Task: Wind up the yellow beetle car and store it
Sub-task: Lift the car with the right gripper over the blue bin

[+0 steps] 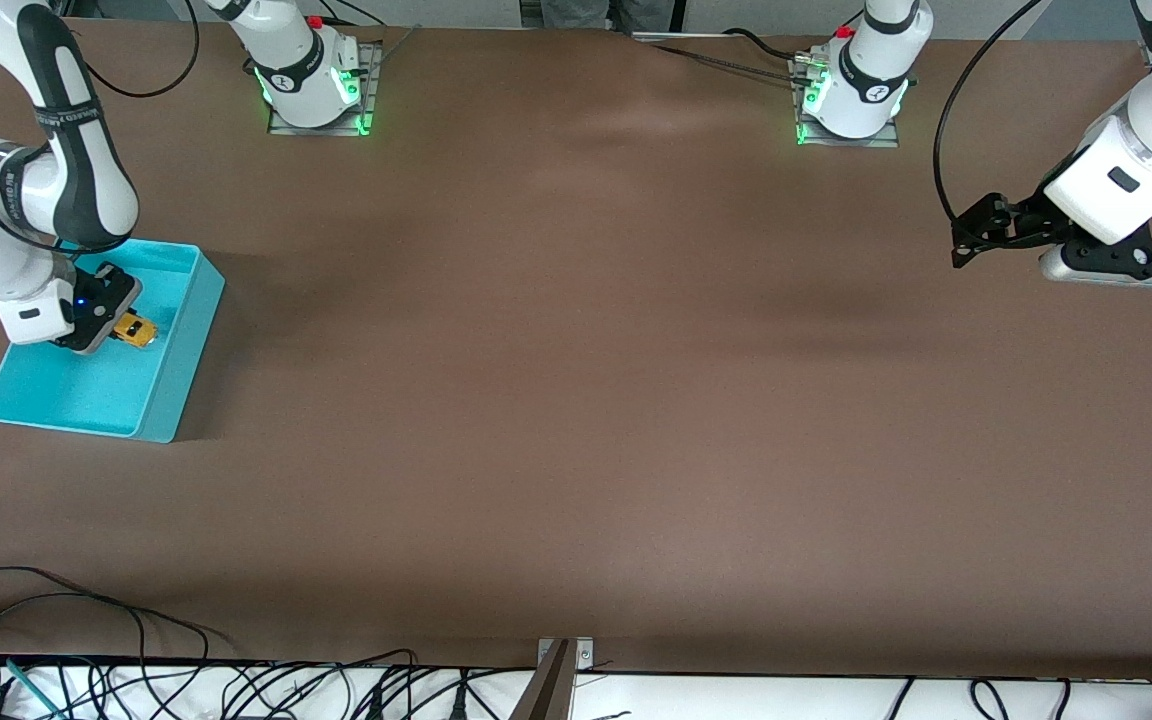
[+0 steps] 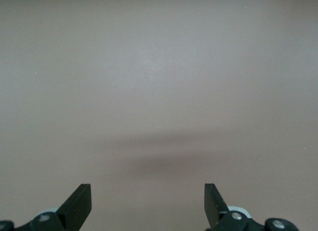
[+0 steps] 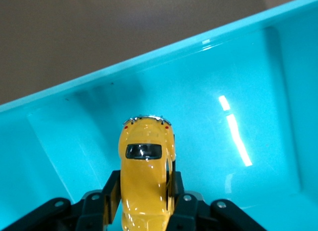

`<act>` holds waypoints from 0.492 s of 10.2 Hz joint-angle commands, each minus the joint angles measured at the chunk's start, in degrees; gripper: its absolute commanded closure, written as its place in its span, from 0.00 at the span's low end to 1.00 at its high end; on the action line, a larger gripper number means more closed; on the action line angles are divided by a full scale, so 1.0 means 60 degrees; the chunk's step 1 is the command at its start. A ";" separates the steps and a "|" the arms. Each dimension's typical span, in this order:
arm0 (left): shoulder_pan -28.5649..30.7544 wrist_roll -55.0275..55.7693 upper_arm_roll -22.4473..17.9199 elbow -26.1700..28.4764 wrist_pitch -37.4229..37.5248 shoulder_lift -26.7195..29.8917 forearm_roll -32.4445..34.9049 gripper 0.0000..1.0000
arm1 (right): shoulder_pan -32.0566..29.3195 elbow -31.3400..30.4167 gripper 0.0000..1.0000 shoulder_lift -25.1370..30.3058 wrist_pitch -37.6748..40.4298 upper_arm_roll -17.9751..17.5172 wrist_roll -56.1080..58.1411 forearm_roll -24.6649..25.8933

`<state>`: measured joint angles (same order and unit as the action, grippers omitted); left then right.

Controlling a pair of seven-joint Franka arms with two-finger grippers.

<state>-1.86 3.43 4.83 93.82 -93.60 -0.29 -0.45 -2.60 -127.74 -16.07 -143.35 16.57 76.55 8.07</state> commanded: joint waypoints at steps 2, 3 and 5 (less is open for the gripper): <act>0.0032 0.0073 0.0015 -0.0270 0.0043 -0.0127 -0.0144 0.00 | -0.0518 -0.0023 1.00 -0.0442 -0.0673 -0.0023 0.0221 0.0061; 0.0032 0.0073 0.0015 -0.0270 0.0043 -0.0127 -0.0144 0.00 | -0.0533 -0.0009 1.00 -0.0631 -0.0732 -0.0023 0.0221 0.0032; 0.0032 0.0073 0.0000 -0.0270 0.0043 -0.0127 -0.0144 0.00 | -0.0534 -0.0009 1.00 -0.0778 -0.0849 -0.0052 0.0221 -0.0158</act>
<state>-1.85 3.43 4.83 93.81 -93.60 -0.30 -0.46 -5.37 -127.83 -20.25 -147.51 16.59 76.98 7.95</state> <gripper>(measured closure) 0.000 0.555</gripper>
